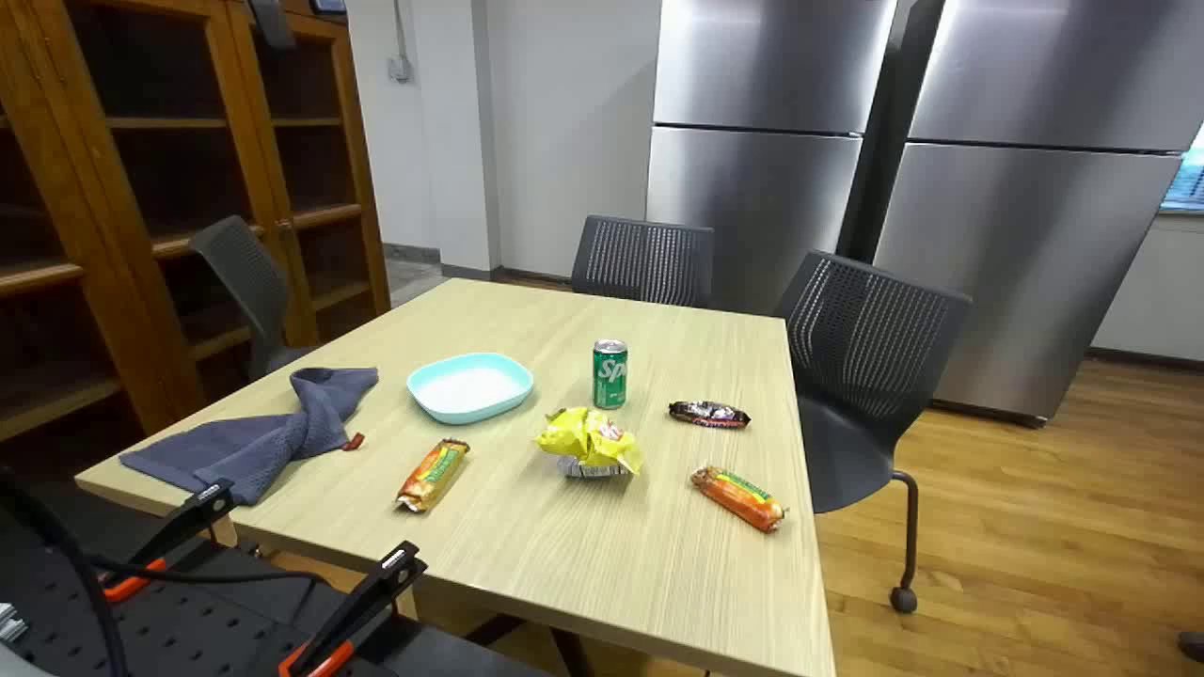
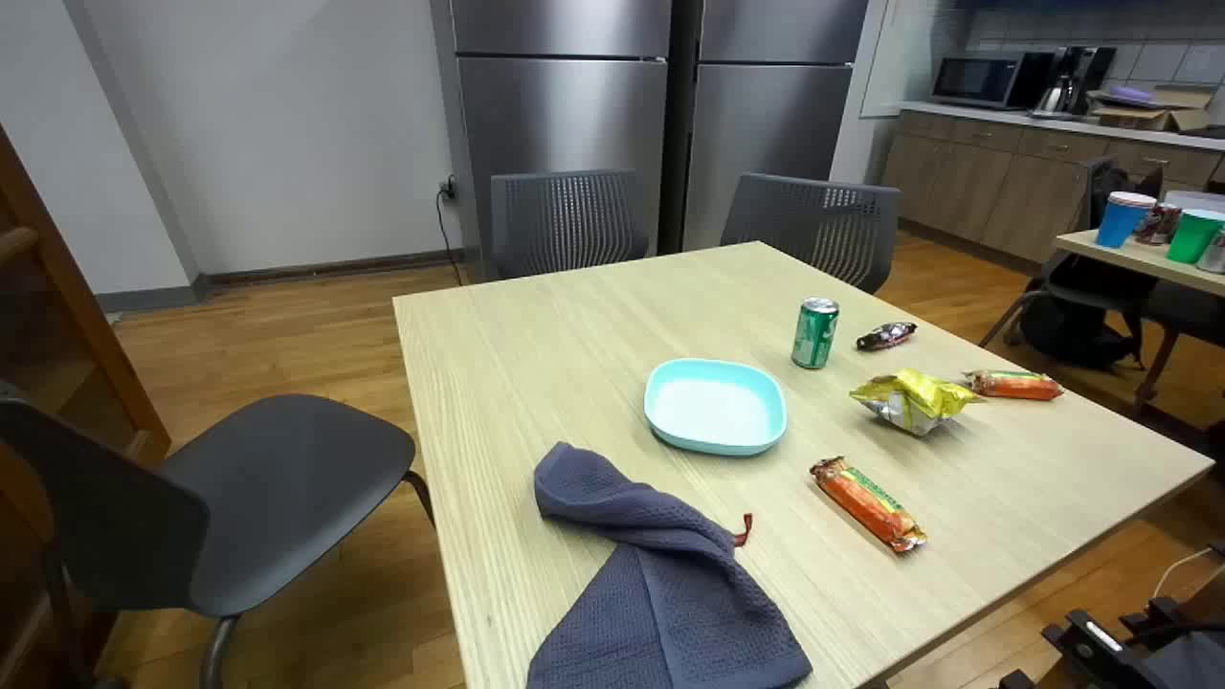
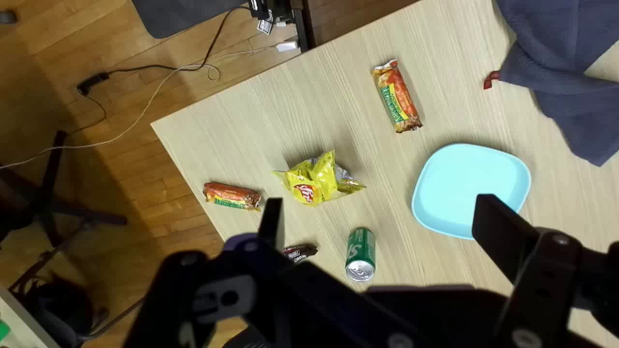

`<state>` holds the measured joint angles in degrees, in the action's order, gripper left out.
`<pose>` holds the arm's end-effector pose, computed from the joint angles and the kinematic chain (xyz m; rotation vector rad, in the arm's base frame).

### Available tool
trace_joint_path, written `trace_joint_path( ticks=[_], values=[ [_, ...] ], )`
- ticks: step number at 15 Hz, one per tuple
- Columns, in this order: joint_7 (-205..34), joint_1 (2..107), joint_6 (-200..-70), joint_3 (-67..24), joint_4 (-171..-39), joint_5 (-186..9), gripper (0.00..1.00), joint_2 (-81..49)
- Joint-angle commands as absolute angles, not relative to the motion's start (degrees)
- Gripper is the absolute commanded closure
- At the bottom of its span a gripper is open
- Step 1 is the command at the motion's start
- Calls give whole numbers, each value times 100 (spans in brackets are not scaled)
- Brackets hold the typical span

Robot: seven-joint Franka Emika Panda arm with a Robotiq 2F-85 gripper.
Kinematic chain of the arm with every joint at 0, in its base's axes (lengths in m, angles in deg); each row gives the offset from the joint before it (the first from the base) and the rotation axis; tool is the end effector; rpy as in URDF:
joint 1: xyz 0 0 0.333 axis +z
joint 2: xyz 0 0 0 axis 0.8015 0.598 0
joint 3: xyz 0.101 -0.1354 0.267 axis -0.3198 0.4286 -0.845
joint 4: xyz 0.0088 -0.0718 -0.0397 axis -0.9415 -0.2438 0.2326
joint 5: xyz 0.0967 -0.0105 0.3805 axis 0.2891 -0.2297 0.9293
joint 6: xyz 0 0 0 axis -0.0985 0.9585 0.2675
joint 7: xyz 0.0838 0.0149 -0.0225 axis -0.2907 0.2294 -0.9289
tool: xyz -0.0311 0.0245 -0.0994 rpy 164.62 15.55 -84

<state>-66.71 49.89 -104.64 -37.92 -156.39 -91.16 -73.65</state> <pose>0.3364 0.0514 0.5140 2.8888 -0.4035 0.1175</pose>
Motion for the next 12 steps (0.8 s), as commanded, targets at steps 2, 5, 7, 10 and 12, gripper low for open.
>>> trace_joint_path(
  ticks=[2,5,7,10,12],
  values=[
    [-6638,5054,-10452,-3739,-15626,-9153,0,-7334],
    [-6675,5083,-10448,-3717,-15633,-9098,0,-7272],
    [-6604,5114,-10651,-3664,-15767,-8957,0,-7205],
    [-6465,5097,-11230,-3618,-16095,-8768,0,-7115],
    [-6646,5110,-11629,-3528,-16263,-8721,0,-6948]
  ],
)
